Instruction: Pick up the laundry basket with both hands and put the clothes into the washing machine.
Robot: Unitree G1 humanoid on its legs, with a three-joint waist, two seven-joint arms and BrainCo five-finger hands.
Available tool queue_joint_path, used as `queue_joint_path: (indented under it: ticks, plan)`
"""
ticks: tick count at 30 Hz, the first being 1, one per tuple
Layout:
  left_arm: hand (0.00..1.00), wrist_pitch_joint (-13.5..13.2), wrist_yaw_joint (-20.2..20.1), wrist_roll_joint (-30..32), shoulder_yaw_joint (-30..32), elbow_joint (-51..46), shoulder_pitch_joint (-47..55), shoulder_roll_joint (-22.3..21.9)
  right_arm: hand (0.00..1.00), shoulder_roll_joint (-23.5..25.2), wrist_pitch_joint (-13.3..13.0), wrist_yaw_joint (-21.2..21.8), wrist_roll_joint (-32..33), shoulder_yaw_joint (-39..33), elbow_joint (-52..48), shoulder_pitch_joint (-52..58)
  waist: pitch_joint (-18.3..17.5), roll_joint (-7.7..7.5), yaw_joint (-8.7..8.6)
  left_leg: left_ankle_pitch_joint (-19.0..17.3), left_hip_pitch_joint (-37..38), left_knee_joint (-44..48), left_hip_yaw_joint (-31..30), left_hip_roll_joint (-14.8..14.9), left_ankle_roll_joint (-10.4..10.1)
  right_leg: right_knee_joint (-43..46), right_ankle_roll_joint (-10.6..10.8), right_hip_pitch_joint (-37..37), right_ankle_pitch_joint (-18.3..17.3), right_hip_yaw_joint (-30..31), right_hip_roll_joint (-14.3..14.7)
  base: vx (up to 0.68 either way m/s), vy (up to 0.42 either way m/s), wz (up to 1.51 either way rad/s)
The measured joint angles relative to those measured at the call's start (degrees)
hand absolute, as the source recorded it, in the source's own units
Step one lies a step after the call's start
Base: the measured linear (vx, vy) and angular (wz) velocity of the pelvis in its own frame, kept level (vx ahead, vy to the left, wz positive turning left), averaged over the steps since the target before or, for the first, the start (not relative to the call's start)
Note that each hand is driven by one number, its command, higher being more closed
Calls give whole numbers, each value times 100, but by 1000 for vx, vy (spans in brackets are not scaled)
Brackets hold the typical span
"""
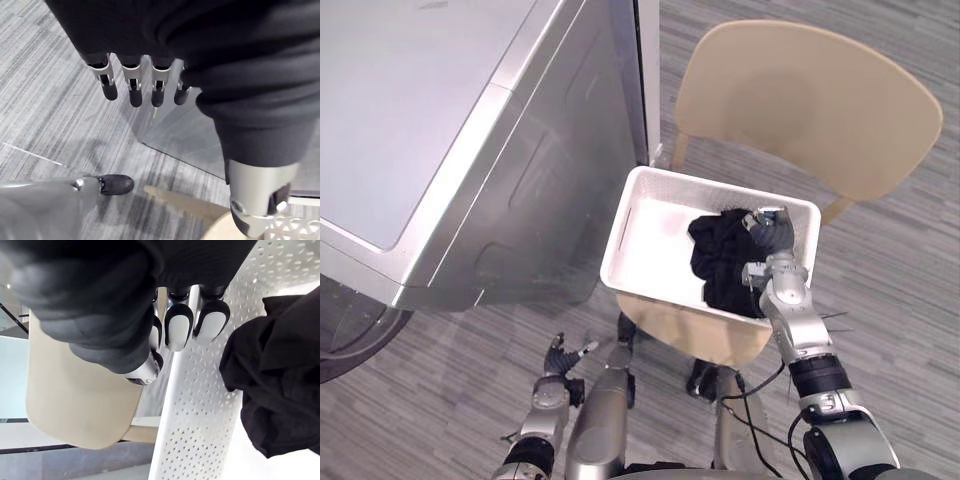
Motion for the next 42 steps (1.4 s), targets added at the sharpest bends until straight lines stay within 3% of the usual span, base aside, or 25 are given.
queue_joint_path:
  ticks: [2,5,9,14,18,24,28,30,31,42]
  plan:
    - [0,-3,-1,4,1,45,47,4,0,-52,4,1,-76,-27,46,112,-140,10,1,2,2,-33,-6,-1,2,-119,33,35,60,-7,22,19,5,-2]
    - [0,2,-2,14,1,182,95,23,0,-78,111,-9,-721,-20,271,164,-343,31,-14,0,16,-25,-24,-17,0,-331,101,140,160,-8,47,30,22,-3]
    - [0,2,2,51,4,203,135,99,0,-263,330,-19,-1881,58,504,103,-352,47,-4,0,5,-18,-34,-36,-1,-527,157,193,317,23,69,-10,38,-4]
    - [0,0,14,196,4,210,164,114,0,-334,503,-51,-2470,98,922,63,-347,66,-1,-20,-23,-20,-28,-102,-28,-635,220,177,444,96,35,-25,28,-4]
    - [0,-5,21,229,1,221,163,115,0,-411,556,-68,-2694,147,1476,-108,-332,132,4,-21,-67,-31,-27,-126,-29,-725,267,165,523,112,31,-4,5,-1]
    - [0,-27,40,224,-4,220,120,108,0,-700,750,-66,-2699,255,2889,-969,-188,432,34,-15,-384,70,-81,-211,-21,-332,215,-247,462,136,-99,-11,-30,4]
    - [0,-29,47,217,-3,223,10,105,0,-751,761,-64,-2690,263,3383,-1368,-82,490,56,7,-611,179,-103,-232,8,3,165,-551,309,132,-189,-9,-92,7]
    - [0,-41,47,211,-1,216,-208,71,0,-802,773,-57,-2664,272,3542,-1583,-55,502,164,9,-846,243,-117,-210,8,202,92,-834,232,124,-204,-21,-134,5]
    - [0,-48,46,207,-1,215,-261,57,100,-818,790,-51,-2637,288,3545,-1622,-51,501,169,9,-904,258,-126,-208,8,242,75,-892,212,110,-214,-14,-125,8]
    - [0,-129,34,101,178,75,-545,-215,100,-988,811,-48,-1847,506,3482,-2126,75,456,159,52,-1234,329,-174,-203,23,433,5,-1168,54,-36,-279,27,-92,6]
